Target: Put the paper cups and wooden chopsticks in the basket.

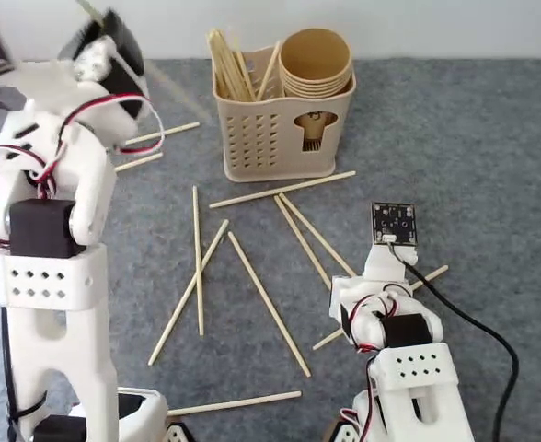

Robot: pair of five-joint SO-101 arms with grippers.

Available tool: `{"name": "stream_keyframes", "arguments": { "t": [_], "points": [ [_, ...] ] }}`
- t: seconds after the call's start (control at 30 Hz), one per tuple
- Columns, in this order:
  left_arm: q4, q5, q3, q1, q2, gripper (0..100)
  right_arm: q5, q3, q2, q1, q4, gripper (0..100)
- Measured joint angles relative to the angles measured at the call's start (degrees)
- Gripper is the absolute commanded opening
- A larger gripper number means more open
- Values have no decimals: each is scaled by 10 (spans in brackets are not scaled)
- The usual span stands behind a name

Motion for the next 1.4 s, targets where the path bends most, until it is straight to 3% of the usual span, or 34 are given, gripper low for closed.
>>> {"name": "stream_keyframes", "arguments": {
  "t": [0.33,0.43,0.7,0.97,1.17,1.4],
  "points": [
    [-235,48,56,7,80,13,0,0,0,0,0,8],
    [-261,46,60,9,132,13,0,0,0,0,0,8],
    [-249,-24,60,34,203,19,0,0,0,0,0,8],
    [-167,-64,60,37,205,233,0,0,0,0,0,8],
    [-81,-55,54,37,178,239,0,0,0,0,0,8],
    [-77,-54,47,-18,128,239,0,0,0,0,0,8]
  ]
}}
